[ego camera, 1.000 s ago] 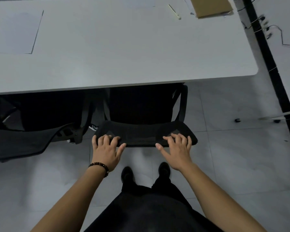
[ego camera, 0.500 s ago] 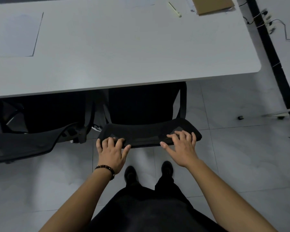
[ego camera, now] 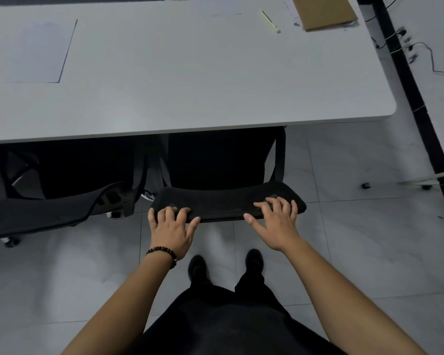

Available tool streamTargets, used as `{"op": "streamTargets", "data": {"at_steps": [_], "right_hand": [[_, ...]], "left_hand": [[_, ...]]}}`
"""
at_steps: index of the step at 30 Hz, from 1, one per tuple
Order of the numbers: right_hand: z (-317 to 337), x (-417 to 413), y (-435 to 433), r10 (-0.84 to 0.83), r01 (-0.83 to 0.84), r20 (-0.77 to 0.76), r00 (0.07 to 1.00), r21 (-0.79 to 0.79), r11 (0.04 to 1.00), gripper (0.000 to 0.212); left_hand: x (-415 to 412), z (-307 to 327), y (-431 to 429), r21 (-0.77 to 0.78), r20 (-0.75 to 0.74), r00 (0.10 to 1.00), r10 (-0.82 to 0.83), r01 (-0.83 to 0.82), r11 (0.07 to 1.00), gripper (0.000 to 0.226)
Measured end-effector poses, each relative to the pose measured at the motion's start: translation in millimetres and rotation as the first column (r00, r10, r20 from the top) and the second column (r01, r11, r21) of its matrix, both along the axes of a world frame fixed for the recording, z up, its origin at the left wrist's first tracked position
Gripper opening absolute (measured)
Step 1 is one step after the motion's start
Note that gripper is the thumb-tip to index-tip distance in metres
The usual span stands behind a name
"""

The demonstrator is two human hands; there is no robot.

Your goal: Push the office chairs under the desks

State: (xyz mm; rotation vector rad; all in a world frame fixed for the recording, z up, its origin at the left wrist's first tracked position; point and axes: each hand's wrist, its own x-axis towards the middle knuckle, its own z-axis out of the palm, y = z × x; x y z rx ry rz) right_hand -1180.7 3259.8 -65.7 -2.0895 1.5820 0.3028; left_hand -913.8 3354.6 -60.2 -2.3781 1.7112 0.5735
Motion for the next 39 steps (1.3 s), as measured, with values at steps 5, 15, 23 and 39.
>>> {"op": "streamTargets", "data": {"at_steps": [5, 15, 23, 39], "right_hand": [[2, 0, -1, 0.003, -0.003, 0.006, 1.0, 0.015, 1.0, 0.078], [1, 6, 0, -0.004, 0.004, 0.002, 1.0, 0.022, 1.0, 0.08], [-1, 8, -2, -0.04, 0.04, 0.007, 0.999, 0.025, 0.999, 0.081], [10, 0, 19, -0.011, 0.012, 0.067, 0.998, -0.015, 1.0, 0.08]], "left_hand": [[-1, 0, 1, -0.01, 0.01, 1.0, 0.0, 0.0, 1.0, 0.068], [6, -1, -1, -0.016, 0.006, 1.0, -0.009, 0.009, 1.0, 0.07], [9, -3, -5, -0.042, -0.014, 1.0, -0.005, 0.005, 0.999, 0.068], [13, 12, 12, -0.052, -0.039, 0.999, -0.026, 0.024, 0.998, 0.059]]}}
